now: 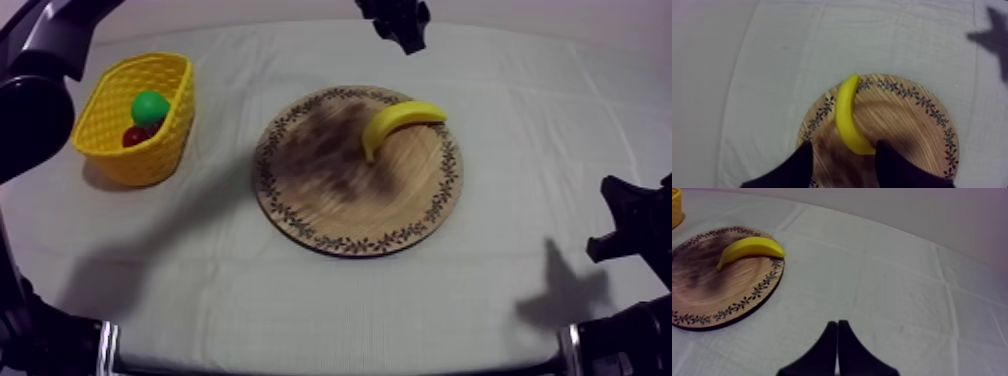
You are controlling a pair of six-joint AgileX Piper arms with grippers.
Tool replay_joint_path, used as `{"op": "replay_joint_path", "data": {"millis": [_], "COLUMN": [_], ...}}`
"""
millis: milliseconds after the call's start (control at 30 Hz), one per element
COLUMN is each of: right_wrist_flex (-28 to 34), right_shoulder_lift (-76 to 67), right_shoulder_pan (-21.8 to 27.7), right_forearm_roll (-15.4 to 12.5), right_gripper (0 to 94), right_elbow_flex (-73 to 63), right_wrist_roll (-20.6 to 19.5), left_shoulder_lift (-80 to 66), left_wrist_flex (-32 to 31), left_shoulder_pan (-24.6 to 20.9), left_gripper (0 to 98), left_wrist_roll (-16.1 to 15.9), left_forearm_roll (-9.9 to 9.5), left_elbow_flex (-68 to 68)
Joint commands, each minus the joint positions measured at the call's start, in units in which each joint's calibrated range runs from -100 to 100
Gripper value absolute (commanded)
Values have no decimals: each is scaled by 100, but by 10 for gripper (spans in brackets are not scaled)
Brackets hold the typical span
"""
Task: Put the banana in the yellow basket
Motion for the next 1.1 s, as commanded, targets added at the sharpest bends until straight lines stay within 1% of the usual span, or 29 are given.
{"op": "replay_joint_path", "data": {"millis": [0,167,533,1067], "right_wrist_flex": [2,2,2,2], "right_shoulder_lift": [0,0,0,0], "right_shoulder_pan": [1,1,1,1], "right_forearm_roll": [-2,-2,-2,-2], "right_gripper": [2,2,2,2], "right_elbow_flex": [5,5,5,5], "right_wrist_roll": [-1,-1,-1,-1], "left_shoulder_lift": [-6,60,848,2229], "left_wrist_flex": [1,3,8,106], "left_shoulder_pan": [9,32,85,29], "left_gripper": [582,637,679,735], "left_wrist_roll": [29,94,176,288], "left_forearm_roll": [-9,-12,27,29], "left_elbow_flex": [3,57,244,-638]}}
